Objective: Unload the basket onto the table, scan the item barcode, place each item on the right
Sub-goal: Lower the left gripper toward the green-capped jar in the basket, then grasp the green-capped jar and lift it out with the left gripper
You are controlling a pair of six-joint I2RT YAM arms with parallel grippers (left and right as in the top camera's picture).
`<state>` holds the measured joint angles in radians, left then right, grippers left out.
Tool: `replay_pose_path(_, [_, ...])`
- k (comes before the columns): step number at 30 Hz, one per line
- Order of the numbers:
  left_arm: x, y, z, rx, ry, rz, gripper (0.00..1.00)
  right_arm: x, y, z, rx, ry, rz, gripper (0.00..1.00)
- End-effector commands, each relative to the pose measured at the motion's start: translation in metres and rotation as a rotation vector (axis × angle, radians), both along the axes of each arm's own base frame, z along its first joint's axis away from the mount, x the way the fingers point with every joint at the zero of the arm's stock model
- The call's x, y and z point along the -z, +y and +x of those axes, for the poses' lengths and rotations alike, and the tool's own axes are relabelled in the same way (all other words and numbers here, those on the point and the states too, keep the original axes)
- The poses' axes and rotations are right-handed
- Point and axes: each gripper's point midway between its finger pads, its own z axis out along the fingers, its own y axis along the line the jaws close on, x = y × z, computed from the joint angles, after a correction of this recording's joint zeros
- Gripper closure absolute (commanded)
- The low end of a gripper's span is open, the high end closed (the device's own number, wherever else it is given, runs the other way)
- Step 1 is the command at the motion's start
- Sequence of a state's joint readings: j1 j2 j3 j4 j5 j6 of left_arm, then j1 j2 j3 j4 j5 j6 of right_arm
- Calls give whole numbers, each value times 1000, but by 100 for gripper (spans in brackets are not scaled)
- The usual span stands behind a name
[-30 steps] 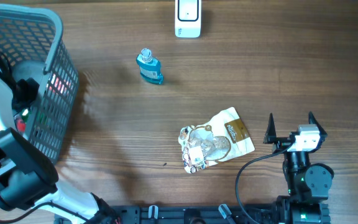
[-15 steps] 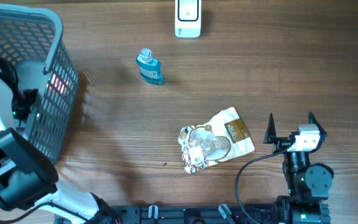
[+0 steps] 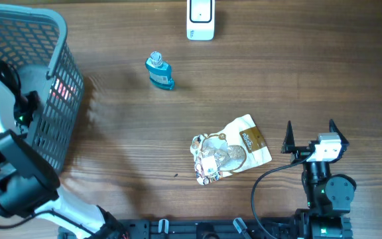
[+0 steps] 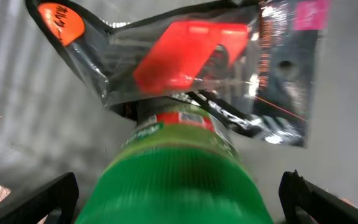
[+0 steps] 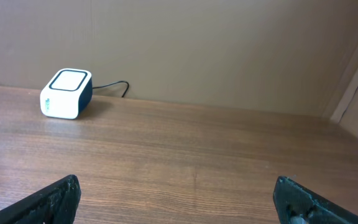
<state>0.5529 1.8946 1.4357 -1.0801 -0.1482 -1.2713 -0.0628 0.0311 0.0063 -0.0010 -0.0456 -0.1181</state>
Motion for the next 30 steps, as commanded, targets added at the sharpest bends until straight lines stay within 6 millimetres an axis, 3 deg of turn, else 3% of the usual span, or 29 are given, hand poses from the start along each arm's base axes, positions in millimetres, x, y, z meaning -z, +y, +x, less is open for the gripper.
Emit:
replay_pose_path(1, [11, 2, 0, -33, 14, -11, 0, 0, 2, 0, -12, -1, -10, 0])
replay_pose_path(6, [11, 3, 1, -32, 9, -9, 3, 0, 2, 0, -12, -1, -10, 0])
replay_pose_path(7, [11, 2, 0, -32, 12, -10, 8, 0, 2, 0, -12, -1, -10, 0])
replay_pose_path(9, [11, 2, 0, -29, 15, -11, 31, 0, 2, 0, -12, -1, -10, 0])
replay_pose_path(10, [11, 2, 0, -29, 14, -12, 34, 0, 2, 0, -12, -1, -10, 0])
replay_pose_path(21, [5, -1, -5, -22, 26, -19, 41, 0, 2, 0, -12, -1, -10, 0])
replay_pose_path(30, [-42, -1, -6, 5, -71, 43, 40, 0, 2, 0, -12, -1, -10, 0])
